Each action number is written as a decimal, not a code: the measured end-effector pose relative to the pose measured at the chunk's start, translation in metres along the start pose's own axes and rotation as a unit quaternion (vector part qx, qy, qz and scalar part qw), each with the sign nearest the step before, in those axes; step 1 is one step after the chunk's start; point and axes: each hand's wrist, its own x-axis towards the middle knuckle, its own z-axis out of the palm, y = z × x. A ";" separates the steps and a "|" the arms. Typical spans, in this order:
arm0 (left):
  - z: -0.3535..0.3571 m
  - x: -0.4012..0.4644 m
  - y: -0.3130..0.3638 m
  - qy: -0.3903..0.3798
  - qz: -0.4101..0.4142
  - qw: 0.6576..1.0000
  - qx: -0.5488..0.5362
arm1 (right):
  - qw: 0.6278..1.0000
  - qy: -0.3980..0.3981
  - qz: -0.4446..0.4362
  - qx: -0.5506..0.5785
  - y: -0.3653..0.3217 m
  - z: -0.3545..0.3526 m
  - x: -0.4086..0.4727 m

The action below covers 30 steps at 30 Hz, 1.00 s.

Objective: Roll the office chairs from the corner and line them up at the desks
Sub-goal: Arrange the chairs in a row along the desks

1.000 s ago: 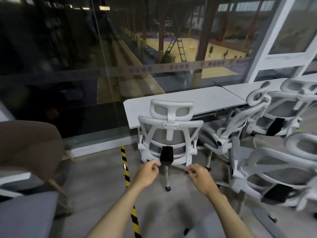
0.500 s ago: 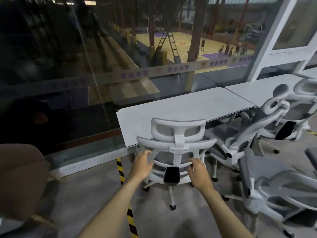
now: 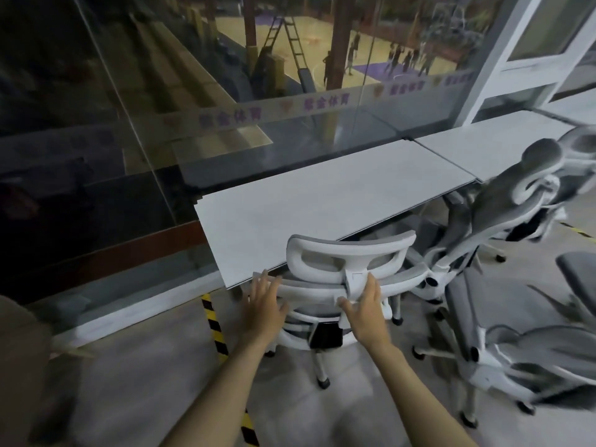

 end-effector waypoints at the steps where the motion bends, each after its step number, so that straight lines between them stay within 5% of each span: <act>1: 0.005 -0.001 -0.001 0.007 0.001 1.000 -0.012 | 1.000 0.011 -0.007 0.011 0.000 0.000 -0.001; 12: 0.029 -0.045 0.029 0.092 0.055 0.994 -0.034 | 0.999 0.007 -0.014 -0.045 0.035 -0.051 -0.005; 30: 0.032 -0.067 0.040 0.073 0.047 0.991 -0.098 | 0.991 0.006 -0.059 0.122 0.041 -0.060 0.019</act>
